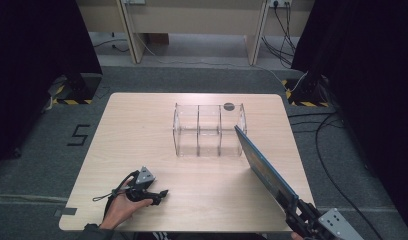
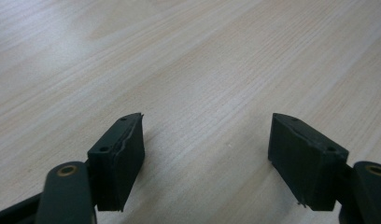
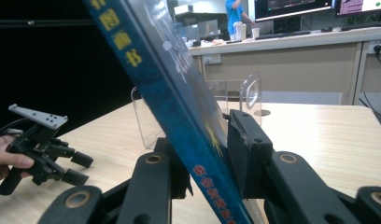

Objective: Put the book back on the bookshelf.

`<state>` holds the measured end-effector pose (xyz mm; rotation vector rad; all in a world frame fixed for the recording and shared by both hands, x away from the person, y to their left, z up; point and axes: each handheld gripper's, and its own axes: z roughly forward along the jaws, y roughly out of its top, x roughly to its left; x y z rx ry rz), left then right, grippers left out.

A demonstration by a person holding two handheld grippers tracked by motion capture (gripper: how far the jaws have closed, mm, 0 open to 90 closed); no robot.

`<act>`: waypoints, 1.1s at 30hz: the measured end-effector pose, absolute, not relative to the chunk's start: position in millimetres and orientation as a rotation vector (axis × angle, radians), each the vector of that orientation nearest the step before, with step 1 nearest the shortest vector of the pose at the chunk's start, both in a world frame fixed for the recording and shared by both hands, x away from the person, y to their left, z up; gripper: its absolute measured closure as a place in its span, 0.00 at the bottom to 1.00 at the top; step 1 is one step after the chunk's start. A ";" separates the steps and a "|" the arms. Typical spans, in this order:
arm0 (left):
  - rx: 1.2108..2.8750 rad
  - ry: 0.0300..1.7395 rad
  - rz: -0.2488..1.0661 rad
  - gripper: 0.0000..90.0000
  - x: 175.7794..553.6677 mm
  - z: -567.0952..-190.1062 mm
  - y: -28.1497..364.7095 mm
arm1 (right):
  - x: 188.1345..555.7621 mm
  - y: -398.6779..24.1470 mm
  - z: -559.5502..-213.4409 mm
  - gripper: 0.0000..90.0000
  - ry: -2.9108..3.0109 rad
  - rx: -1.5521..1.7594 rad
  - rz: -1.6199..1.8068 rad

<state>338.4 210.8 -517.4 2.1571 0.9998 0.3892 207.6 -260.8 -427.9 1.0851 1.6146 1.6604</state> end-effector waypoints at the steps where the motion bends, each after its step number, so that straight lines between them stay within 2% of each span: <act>1: 2.159 0.993 0.387 0.28 338.2 -517.8 210.7 | 207.6 -260.8 -427.9 0.79 1.615 1.085 1.660; 6: 2.162 0.976 0.394 0.25 337.5 -519.0 210.3 | 211.9 -270.6 -431.7 0.80 1.596 1.133 1.680; 24: 2.154 0.956 0.399 0.22 336.3 -521.1 208.0 | 217.9 -281.8 -429.9 0.82 1.567 1.116 1.660; 33: 2.143 0.955 0.407 0.17 335.1 -523.5 204.7 | 221.3 -287.8 -429.7 0.83 1.557 1.115 1.658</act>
